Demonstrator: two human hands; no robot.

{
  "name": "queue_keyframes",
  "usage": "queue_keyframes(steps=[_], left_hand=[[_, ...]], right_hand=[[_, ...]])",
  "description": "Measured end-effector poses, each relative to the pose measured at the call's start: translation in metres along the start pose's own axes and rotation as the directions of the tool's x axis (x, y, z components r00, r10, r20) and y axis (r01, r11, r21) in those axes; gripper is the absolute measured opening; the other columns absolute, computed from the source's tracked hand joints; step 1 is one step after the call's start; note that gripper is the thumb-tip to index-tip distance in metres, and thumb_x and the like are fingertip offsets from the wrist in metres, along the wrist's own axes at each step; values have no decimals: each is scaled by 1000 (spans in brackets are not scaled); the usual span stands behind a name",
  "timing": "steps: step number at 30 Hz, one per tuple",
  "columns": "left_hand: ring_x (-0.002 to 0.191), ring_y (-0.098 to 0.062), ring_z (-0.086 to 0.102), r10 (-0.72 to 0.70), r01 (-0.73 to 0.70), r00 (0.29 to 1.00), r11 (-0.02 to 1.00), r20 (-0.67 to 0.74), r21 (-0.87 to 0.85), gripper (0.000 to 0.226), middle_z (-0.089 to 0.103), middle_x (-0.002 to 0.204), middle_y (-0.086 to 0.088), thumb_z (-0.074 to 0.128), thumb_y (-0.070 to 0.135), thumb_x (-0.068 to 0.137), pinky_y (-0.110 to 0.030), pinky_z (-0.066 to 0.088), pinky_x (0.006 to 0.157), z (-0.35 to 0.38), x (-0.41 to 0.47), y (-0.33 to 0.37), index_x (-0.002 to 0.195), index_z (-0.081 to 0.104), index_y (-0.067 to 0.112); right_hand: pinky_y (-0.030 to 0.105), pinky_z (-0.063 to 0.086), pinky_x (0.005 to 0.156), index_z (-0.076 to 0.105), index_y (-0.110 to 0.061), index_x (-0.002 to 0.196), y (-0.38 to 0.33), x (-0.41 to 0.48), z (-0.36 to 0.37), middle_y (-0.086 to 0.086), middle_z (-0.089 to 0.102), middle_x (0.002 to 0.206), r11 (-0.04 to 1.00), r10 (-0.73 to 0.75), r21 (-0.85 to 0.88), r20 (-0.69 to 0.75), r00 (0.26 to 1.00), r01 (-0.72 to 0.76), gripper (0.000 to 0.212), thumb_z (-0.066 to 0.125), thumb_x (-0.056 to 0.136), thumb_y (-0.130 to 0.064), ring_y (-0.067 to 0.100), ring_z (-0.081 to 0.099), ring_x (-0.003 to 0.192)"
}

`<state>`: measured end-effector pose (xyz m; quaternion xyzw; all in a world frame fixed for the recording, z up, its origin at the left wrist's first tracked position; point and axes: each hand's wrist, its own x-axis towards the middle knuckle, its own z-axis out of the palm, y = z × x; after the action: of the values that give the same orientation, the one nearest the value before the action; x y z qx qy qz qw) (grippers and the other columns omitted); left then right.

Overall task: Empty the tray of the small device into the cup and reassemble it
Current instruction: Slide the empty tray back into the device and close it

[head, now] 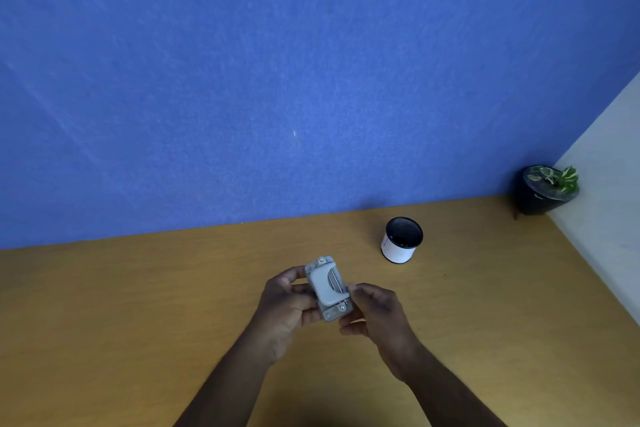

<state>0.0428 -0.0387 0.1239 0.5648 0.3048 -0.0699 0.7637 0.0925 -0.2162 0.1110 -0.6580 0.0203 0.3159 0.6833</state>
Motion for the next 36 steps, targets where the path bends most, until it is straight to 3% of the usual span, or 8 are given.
queue_keyframes(steps=[5,9,15,18,20,22,28,36], left_hand=[[106,-48,79,-20,18,998,999,61,35,45,80,113,-31,65,-19,90,-64,62,98,1,-4,-6,127,72,6],[107,-50,78,-33,29,996,998,79,49,46,80,113,-32,65,-19,89,-68,60,99,1,-5,-13,127,73,4],[104,-47,80,-45,42,997,998,58,46,45,81,110,-30,63,-20,89,-66,62,98,4,-3,-18,125,73,4],[101,-45,81,-58,58,998,998,35,11,45,82,107,-30,62,-22,89,-64,64,95,6,-1,-21,125,73,3],[100,-44,82,-71,71,997,997,11,-7,45,83,104,-28,59,-24,90,-59,66,91,6,1,-24,123,72,4],[99,-42,82,-84,84,996,996,-3,-23,45,83,103,-27,58,-25,91,-56,67,88,6,3,-27,121,73,4],[95,-35,83,-96,95,995,995,-13,-17,43,85,98,-22,60,-23,91,-54,68,88,7,5,-35,122,72,4],[102,-43,81,-100,99,995,995,24,10,44,83,103,-28,63,-24,88,-62,66,92,-1,22,-59,123,73,2]], right_hand=[[36,60,68,81,-12,97,-3,2,-6,18,82,95,994,-34,-106,-3,999,33,23,63,105,-23,19,72,75],[32,58,62,78,-8,95,4,5,-6,13,80,86,988,-43,-151,-36,998,37,19,67,104,-20,17,73,70],[40,65,72,81,-11,94,10,6,-6,11,83,89,981,-60,-191,-130,990,34,13,71,100,-16,20,78,80],[27,62,76,80,-20,102,11,8,-5,-4,82,96,936,-148,-348,-238,960,58,10,74,96,-24,11,76,91],[18,56,69,77,-22,94,9,8,-5,-6,79,92,896,-221,-435,-252,942,94,8,79,92,-30,5,72,85],[25,58,68,74,-25,88,8,8,-5,-7,78,87,842,-230,-533,-211,950,85,18,82,86,-41,4,71,79],[33,62,74,72,-32,97,14,3,3,-13,75,92,688,-138,-726,-143,980,-9,56,75,60,-74,3,71,85],[36,62,69,70,-26,90,24,12,1,-9,76,85,679,-62,-732,-141,988,-62,55,80,55,-67,7,72,78]])
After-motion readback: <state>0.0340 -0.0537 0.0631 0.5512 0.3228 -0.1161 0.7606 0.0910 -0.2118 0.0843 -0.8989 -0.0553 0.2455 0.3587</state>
